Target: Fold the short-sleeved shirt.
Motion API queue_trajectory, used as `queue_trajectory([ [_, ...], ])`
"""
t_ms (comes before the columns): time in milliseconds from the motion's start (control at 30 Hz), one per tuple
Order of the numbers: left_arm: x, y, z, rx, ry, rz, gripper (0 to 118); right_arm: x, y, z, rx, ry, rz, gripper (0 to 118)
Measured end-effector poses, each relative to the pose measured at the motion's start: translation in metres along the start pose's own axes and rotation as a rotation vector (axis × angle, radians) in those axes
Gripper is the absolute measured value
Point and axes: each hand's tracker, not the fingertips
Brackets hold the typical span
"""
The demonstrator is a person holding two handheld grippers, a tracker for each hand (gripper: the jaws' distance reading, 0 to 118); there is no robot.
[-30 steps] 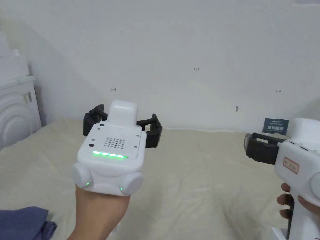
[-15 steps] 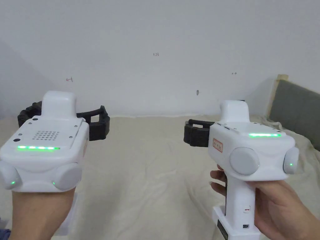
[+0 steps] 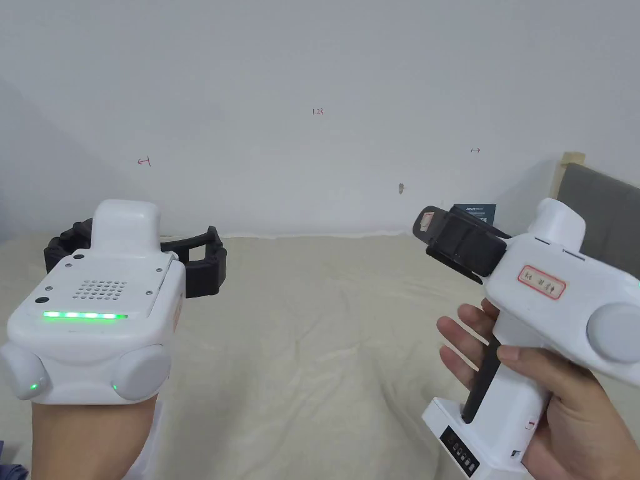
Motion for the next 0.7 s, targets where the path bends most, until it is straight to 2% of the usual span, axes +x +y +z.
queue_trajectory([
  [67,0.0,0.0,0.0,-0.003,-0.005,0.003,114,-0.003,-0.006,0.006,0.09,-0.014,0.128,118],
  [167,0.0,0.0,-0.001,0.002,-0.002,0.003,114,-0.012,-0.013,0.009,0.152,-0.161,0.298,118],
  [233,0.0,0.0,-0.001,0.004,0.002,0.003,114,-0.014,-0.015,0.008,0.189,-0.197,0.317,118],
  [533,0.0,-0.001,-0.001,0.007,0.006,0.003,114,-0.016,-0.016,0.01,0.194,-0.149,0.35,118],
  [700,0.0,-0.003,-0.001,0.005,0.009,0.006,114,-0.018,-0.019,0.009,0.203,-0.163,0.383,118],
])
